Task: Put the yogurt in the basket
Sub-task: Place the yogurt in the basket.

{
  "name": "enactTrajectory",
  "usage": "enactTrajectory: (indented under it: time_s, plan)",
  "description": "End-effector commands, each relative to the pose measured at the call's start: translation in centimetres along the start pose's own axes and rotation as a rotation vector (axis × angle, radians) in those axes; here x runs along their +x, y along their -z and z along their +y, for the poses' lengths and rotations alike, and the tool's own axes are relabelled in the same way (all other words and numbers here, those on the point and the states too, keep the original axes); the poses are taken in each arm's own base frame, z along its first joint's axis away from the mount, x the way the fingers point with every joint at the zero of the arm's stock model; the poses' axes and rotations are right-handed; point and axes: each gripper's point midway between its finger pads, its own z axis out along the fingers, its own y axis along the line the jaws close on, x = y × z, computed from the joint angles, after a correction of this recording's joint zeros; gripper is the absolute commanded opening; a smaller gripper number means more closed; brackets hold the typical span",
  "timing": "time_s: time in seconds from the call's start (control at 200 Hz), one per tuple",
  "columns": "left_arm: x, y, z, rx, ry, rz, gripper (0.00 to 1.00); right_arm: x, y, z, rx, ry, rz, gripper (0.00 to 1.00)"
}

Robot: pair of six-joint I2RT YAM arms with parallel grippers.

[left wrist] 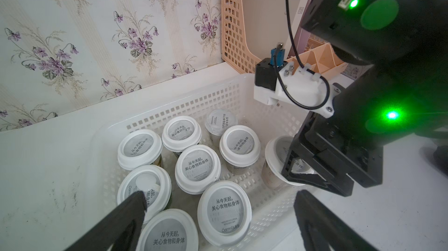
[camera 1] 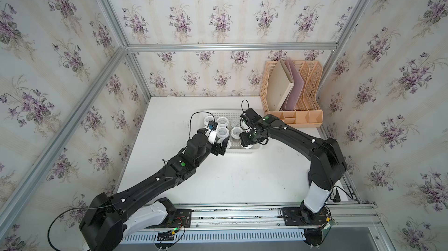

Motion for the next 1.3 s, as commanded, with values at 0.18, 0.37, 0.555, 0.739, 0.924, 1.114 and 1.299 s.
enactTrajectory:
  time_s: [0.18,0.37,0.555,0.739,0.924,1.114,1.299]
  plan:
    - [-0.4,-0.1,0.0,-0.001,-0.006,-0.004,0.99,-0.1,-0.2,0.9,0.013,0.029,0.022,0.66]
    - [-0.3,0.0,0.0,-0.001,-0.007,-0.003,0.99,0.1,-0.4,1.1,0.027,0.04,0.035,0.66]
    - [-0.3,-0.1,0.0,-0.001,-0.007,-0.002,0.99,0.3,-0.5,1.2,0.029,0.045,0.046,0.66]
    - [-0.3,0.0,0.0,-0.003,-0.006,-0.004,0.99,0.4,-0.3,1.0,0.042,0.051,0.057,0.66]
    - [-0.4,0.0,0.0,-0.002,-0.006,-0.004,0.99,0.4,0.0,0.7,0.058,0.058,0.059,0.66]
    - [-0.4,0.0,0.0,-0.003,-0.004,-0.005,0.99,0.8,-0.8,0.8,0.051,0.059,0.083,0.66]
    - [-0.3,-0.1,0.1,-0.004,-0.006,-0.003,0.99,0.7,-0.8,0.9,0.045,0.063,0.074,0.66]
